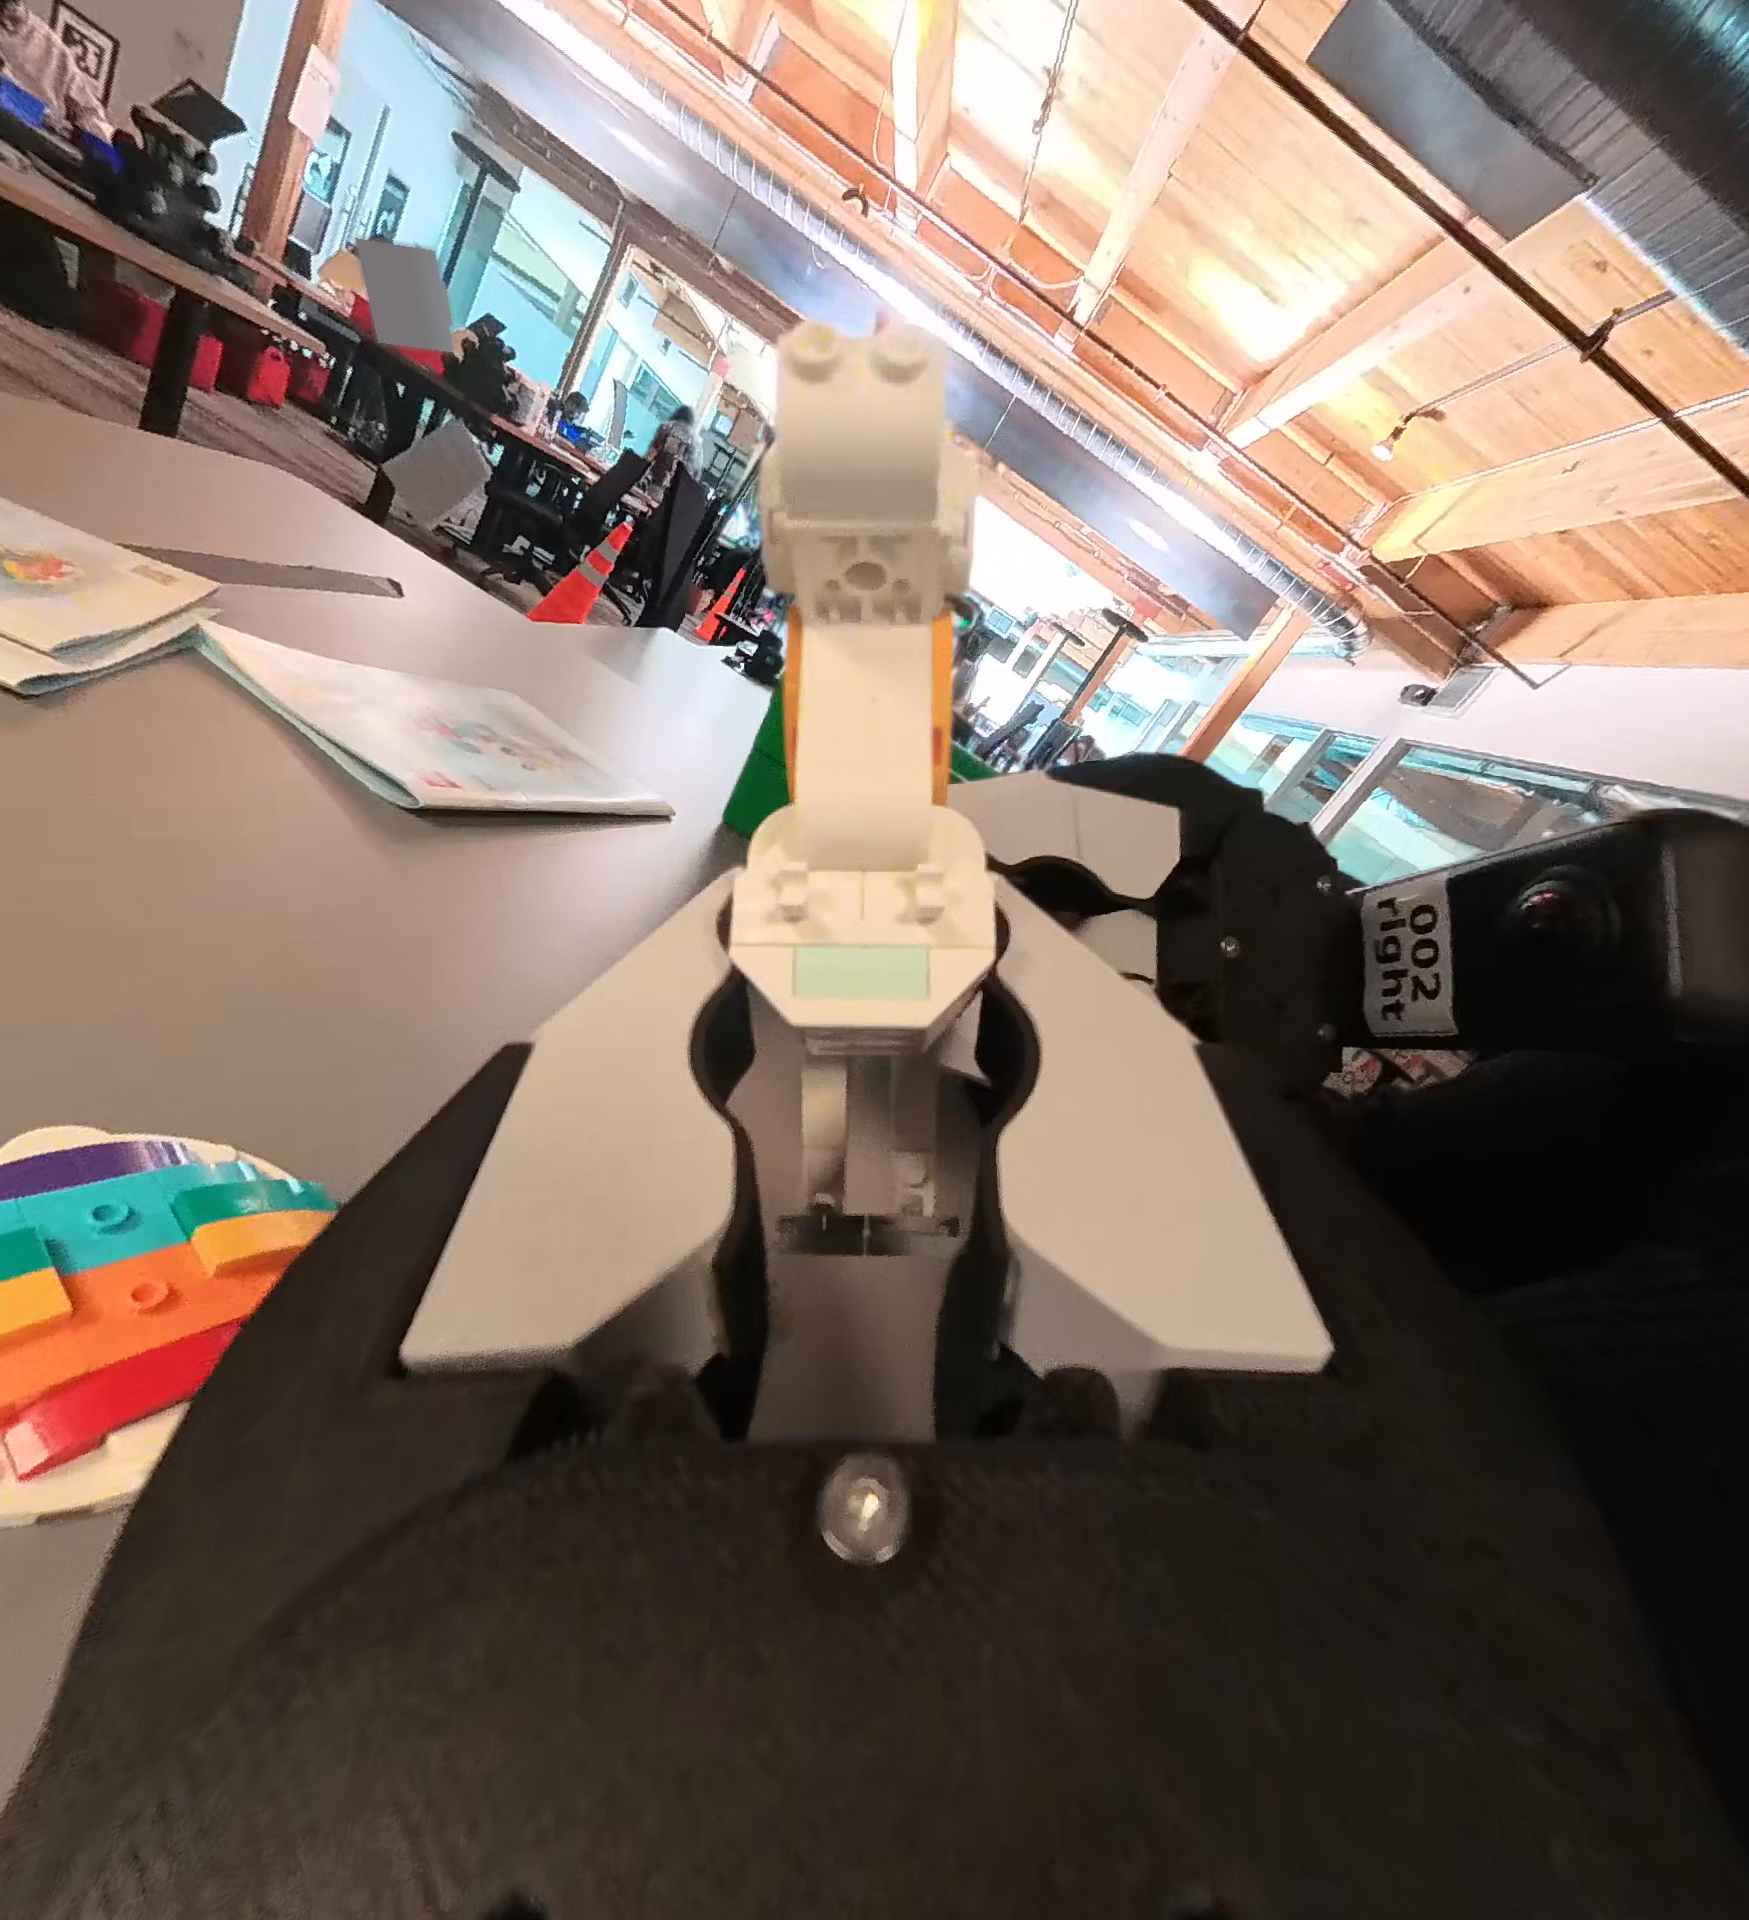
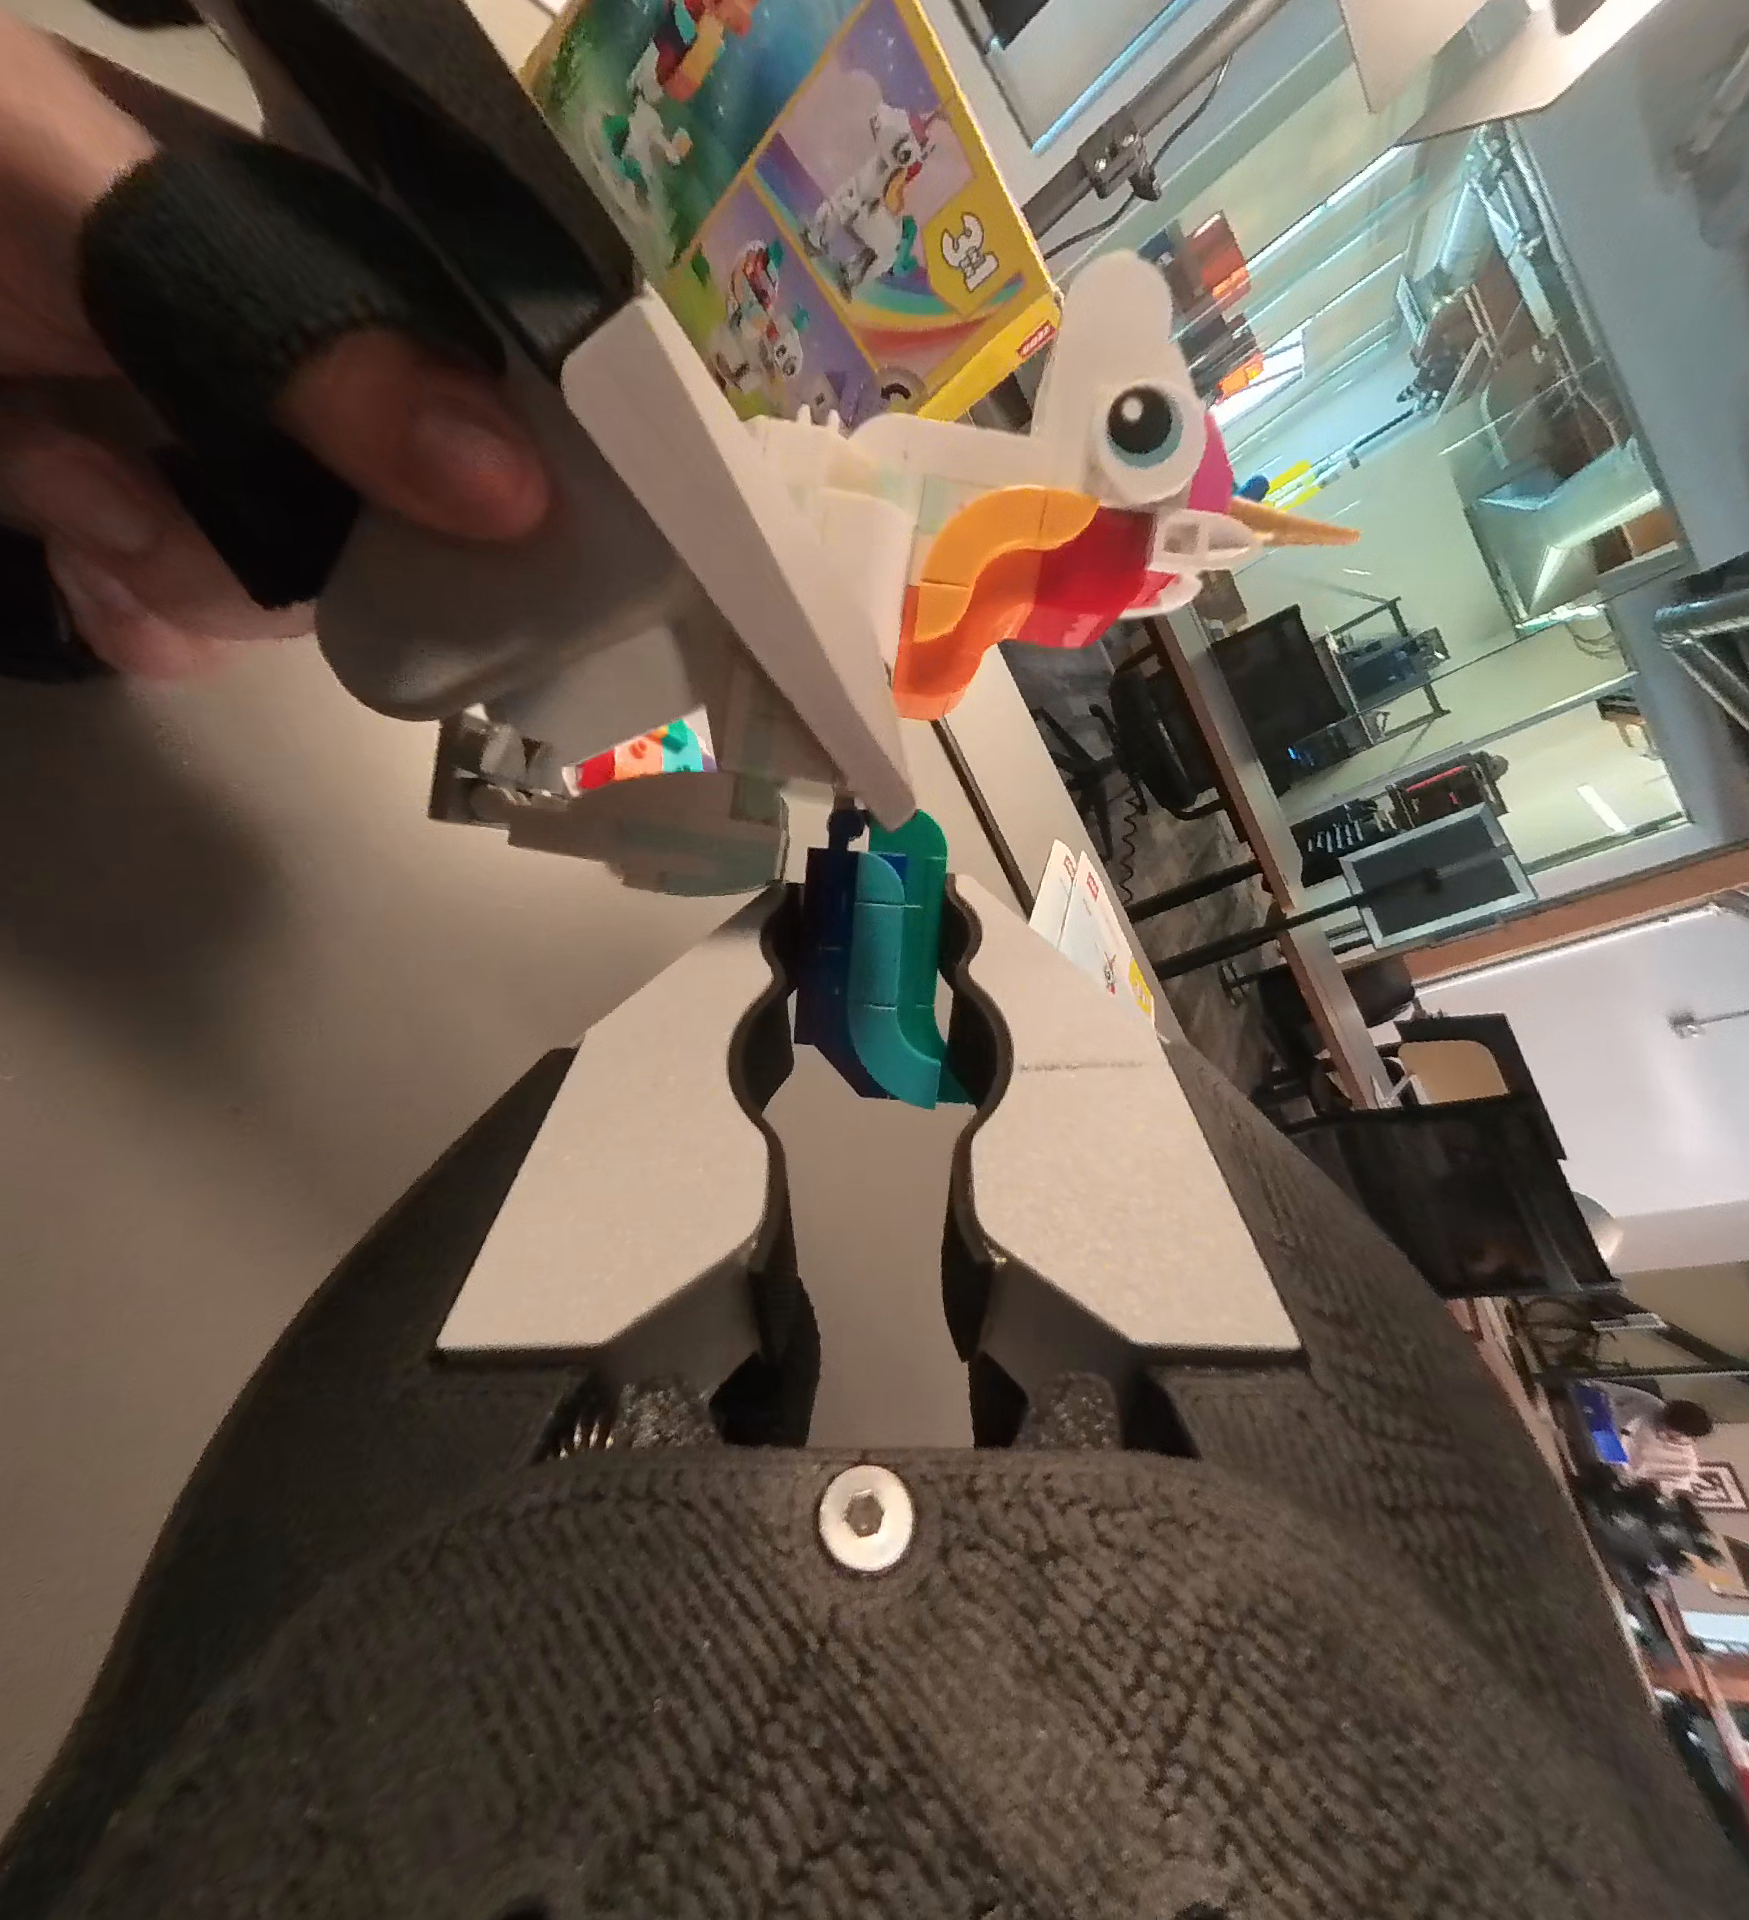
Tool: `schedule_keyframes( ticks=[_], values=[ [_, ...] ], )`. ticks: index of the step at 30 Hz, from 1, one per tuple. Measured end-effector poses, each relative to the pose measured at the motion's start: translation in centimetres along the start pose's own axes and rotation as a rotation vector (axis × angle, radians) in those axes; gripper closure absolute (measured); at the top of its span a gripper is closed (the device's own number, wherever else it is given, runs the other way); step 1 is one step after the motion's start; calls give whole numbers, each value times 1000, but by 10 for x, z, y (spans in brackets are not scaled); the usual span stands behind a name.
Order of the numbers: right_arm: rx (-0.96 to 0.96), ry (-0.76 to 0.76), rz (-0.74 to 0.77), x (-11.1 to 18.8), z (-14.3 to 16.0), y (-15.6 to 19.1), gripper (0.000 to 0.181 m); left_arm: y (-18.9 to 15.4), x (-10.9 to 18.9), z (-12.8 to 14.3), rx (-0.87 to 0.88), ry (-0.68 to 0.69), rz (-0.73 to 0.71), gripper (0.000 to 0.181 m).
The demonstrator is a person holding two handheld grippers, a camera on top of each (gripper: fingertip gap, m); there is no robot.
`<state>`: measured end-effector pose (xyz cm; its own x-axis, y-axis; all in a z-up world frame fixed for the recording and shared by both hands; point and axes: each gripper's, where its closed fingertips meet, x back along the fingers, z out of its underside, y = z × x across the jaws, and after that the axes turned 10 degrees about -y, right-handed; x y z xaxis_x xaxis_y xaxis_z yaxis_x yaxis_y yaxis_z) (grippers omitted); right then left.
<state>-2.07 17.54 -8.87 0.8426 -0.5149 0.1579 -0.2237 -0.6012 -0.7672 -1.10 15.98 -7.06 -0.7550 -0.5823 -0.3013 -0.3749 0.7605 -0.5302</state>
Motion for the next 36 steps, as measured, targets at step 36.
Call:
schedule_keyframes(
  ticks=[36],
  values=[
    [-81, -1, -310, 6, 23, 37, 156, 0, 29, 10, -87, 251, 118, 144]
  ],
)
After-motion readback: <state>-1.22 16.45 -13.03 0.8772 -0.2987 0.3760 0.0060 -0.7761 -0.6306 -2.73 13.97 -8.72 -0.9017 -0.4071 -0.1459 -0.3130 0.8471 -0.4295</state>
